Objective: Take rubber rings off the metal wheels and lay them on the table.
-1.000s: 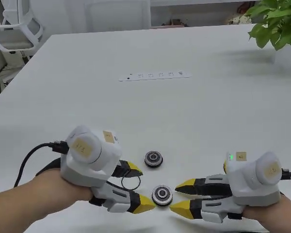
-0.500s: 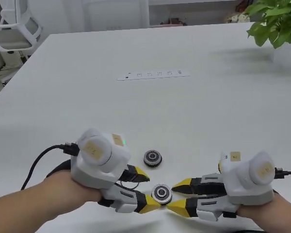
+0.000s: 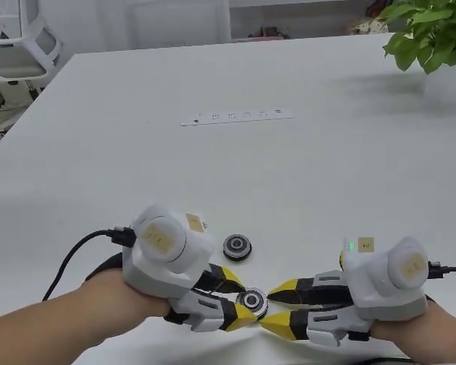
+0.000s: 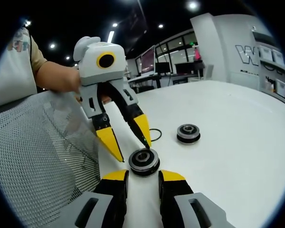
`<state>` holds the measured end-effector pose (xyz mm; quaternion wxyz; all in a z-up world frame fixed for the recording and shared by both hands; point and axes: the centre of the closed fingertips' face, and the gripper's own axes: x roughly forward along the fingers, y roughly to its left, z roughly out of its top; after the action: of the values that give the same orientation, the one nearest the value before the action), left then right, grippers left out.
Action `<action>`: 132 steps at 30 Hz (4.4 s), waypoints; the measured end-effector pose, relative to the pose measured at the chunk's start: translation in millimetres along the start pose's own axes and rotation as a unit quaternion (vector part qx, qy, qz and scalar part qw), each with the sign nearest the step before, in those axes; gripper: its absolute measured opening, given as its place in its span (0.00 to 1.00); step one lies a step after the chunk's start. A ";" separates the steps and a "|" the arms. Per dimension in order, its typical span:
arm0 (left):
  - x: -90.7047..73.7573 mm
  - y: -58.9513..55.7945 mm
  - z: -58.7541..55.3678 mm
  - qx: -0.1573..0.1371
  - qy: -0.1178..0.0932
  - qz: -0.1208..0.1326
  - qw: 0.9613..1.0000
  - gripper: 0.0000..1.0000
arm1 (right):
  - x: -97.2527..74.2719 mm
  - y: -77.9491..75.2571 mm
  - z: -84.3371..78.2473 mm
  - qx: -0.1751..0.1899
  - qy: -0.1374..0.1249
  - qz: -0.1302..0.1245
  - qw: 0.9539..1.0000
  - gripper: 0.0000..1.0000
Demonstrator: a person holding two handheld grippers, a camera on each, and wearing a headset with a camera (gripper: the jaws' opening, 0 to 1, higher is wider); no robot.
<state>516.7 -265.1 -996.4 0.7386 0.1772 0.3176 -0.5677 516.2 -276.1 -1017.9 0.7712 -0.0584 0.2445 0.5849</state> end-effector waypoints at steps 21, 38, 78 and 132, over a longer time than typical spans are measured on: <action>5.4 3.8 2.4 0.041 -0.011 0.035 0.998 0.14 | 2.8 8.9 11.2 0.004 -0.007 -0.002 1.000 0.22; 3.8 1.4 1.5 0.036 -0.020 0.039 0.998 0.14 | 4.8 6.4 6.3 -0.026 0.007 -0.006 1.000 0.21; 5.4 5.1 -0.1 0.019 -0.025 0.046 0.998 0.13 | 0.6 -6.1 -0.9 0.083 0.038 -0.014 0.996 0.00; 6.5 8.0 0.8 0.019 -0.015 0.064 0.998 0.12 | -3.9 -2.5 22.2 0.235 -0.053 0.002 0.971 0.00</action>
<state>525.5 -268.0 -1001.0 0.7745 0.2022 0.2840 -0.5278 524.6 -271.9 -997.3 0.7740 0.1557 0.3337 0.5152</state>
